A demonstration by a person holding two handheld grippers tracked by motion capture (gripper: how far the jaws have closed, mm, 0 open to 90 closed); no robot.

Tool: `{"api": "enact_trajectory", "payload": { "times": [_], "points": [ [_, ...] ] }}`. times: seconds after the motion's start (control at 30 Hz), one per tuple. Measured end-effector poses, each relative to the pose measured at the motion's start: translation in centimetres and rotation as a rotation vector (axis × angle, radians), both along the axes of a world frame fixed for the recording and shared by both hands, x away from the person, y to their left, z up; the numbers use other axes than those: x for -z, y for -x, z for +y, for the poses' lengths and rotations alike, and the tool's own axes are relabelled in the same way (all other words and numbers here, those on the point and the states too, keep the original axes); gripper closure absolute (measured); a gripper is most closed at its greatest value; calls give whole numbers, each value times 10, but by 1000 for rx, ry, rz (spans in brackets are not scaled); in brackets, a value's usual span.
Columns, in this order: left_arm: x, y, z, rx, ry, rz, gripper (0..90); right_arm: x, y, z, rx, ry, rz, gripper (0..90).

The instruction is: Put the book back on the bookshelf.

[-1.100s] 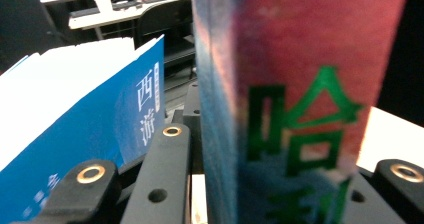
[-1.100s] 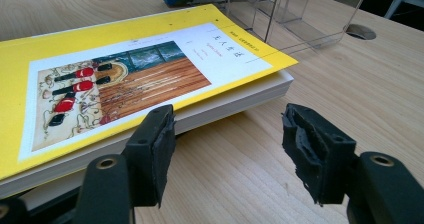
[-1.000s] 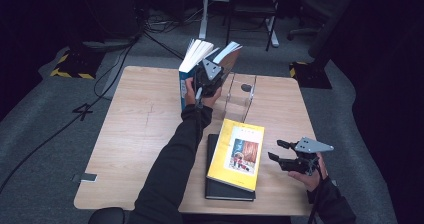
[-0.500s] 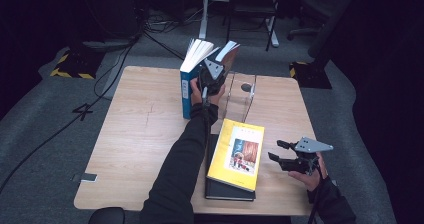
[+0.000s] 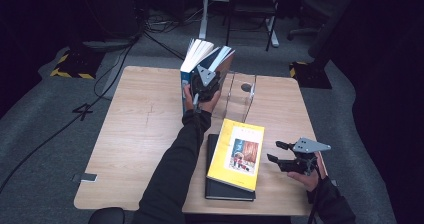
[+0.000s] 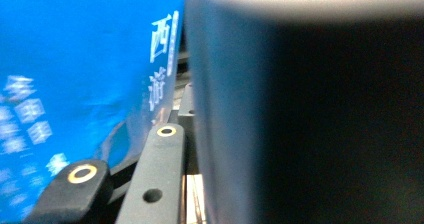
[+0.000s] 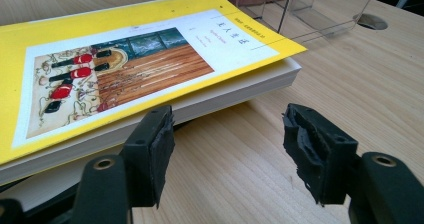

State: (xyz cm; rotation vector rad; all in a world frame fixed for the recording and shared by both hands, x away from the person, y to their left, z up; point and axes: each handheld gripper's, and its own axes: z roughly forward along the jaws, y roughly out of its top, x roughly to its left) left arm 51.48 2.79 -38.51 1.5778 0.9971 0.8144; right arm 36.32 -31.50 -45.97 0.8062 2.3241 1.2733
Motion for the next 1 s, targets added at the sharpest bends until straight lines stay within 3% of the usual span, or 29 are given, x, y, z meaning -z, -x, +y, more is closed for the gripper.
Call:
{"api": "enact_trajectory", "payload": {
  "times": [0.2, 0.27, 0.4, 0.73, 0.77, 0.9, 1.0],
  "points": [
    [-12, 1, 5, 30, -72, 40, 675, 1, 1, 2, -11, 11, 10, 366],
    [-15, 3, 6, 42, -63, 47, 627, 1, 0, 2, -15, 7, 14, 363],
    [-21, 4, 6, 51, -96, 57, 590, 2, 0, 2, -15, 17, 18, 363],
    [-34, 4, 7, 77, -77, 74, 596, 2, 0, 4, -29, 29, 28, 360],
    [-35, 4, 7, 93, -76, 77, 649, 2, 0, 4, -33, 32, 30, 360],
    [-40, 4, 0, 125, -138, 90, 712, 2, 0, 4, -35, 32, 35, 360],
    [-42, 5, -9, 120, -184, 77, 731, 2, 0, 4, -38, 31, 38, 360]
  ]
}}
